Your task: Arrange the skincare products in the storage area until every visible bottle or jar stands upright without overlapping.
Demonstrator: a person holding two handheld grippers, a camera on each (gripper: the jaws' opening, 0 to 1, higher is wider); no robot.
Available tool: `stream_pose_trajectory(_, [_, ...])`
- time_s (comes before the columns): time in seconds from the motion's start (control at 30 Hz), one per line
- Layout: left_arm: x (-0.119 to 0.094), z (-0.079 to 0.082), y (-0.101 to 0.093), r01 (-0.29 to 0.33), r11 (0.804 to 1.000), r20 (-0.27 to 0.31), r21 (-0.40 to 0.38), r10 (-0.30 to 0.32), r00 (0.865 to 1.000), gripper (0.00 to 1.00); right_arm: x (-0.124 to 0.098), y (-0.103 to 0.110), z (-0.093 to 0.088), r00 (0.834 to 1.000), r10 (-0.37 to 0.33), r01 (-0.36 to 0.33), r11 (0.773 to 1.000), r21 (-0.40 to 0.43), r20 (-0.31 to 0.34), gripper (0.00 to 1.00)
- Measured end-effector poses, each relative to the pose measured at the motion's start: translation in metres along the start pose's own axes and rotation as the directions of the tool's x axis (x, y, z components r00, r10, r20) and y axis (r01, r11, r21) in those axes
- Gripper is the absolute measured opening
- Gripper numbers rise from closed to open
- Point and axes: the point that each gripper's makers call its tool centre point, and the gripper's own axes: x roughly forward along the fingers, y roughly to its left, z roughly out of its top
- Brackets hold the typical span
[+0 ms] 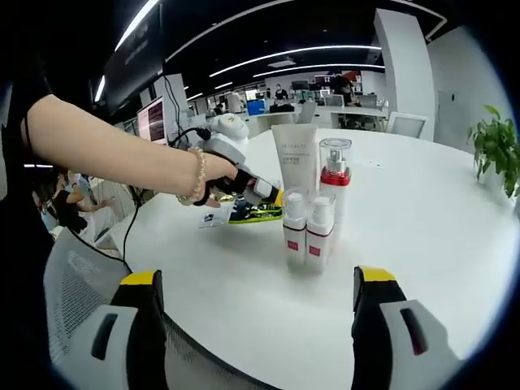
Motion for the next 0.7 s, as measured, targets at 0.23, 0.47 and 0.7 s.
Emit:
stream_pose_trajectory(0.23, [0.007,-0.008,0.003,-0.008,0.999,-0.023,-0.032,0.008,1.0,0.9,0.001,-0.002,-0.001,1.0,-0.005,0.005,1.0,0.01,-0.001,0.96])
stream_pose_trajectory(0.47, [0.008,-0.004,0.005,-0.016,0.999,0.014,0.046,0.016,1.0,0.82,0.0,-0.003,-0.001,1.0,-0.012,0.012,1.0,0.017,0.0,0.95])
stream_pose_trajectory(0.7, [0.014,0.002,0.009,-0.003,0.998,0.067,0.057,-0.001,0.998,0.75,0.001,-0.005,-0.001,1.0,-0.018,0.018,1.0,0.022,0.002,0.95])
